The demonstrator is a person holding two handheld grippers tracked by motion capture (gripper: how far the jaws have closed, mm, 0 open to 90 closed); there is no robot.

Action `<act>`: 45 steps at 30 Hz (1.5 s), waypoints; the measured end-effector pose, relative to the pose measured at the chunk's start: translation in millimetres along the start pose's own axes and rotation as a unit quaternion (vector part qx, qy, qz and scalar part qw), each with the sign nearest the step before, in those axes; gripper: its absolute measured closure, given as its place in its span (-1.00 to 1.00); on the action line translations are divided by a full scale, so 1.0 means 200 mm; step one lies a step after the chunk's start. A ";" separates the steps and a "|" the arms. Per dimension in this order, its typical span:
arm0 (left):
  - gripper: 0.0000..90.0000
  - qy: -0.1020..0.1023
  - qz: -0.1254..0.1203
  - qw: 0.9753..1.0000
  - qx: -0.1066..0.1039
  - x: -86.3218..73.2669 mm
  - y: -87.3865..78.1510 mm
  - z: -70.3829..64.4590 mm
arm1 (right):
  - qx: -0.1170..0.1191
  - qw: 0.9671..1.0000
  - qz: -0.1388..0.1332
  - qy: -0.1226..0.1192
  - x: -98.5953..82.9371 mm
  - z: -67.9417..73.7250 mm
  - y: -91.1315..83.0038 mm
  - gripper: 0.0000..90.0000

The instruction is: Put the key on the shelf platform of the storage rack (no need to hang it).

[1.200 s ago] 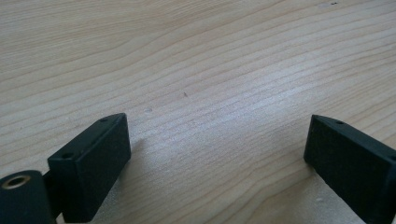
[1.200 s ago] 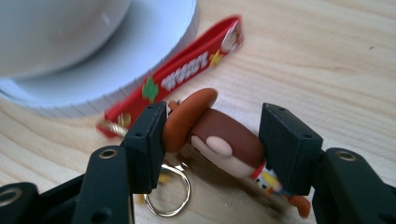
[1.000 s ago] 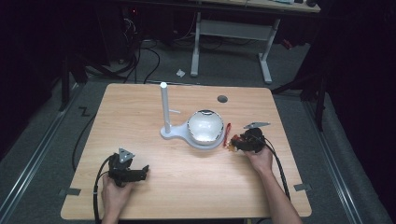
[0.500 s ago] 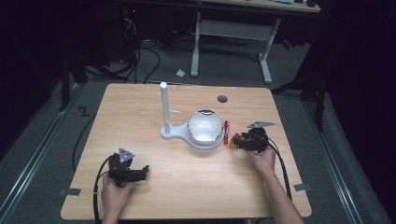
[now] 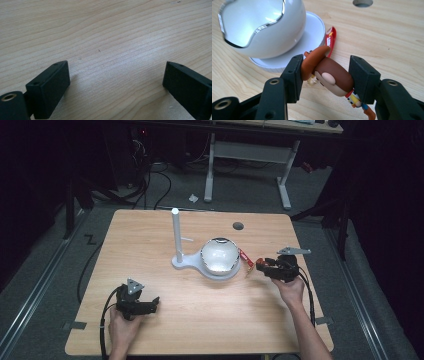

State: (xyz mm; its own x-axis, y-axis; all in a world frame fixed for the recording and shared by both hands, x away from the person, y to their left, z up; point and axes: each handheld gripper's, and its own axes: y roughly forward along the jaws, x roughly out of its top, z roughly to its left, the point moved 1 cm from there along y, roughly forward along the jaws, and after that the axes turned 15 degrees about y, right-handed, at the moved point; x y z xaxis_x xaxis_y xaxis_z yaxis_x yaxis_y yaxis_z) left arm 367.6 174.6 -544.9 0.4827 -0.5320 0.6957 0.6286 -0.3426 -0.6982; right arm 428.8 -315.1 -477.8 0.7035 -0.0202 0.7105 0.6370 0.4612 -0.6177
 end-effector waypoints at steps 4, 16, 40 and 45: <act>-0.83 0.000 0.000 1.000 0.000 0.00 0.00 0.00 | 0.009 1.000 -0.009 0.009 0.01 -0.01 -0.06 0.06; -0.83 0.000 0.000 1.000 0.000 0.00 0.00 0.00 | 0.024 0.999 -0.031 0.017 0.03 -0.01 -0.18 0.06; -0.83 0.000 0.000 1.000 0.000 0.00 0.00 0.00 | 0.056 0.997 -0.059 0.005 0.12 0.09 -0.36 0.06; -0.83 0.000 0.000 1.000 0.000 0.00 0.00 0.00 | 0.062 0.996 -0.060 -0.001 0.14 0.12 -0.38 0.06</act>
State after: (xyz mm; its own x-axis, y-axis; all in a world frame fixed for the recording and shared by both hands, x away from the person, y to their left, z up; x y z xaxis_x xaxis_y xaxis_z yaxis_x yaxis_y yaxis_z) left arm 367.6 174.6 -544.9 0.4827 -0.5318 0.6958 0.6290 -0.3423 -0.6980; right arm 392.5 -329.7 -403.7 0.6237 -0.0793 0.7777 0.6725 0.5615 -0.4821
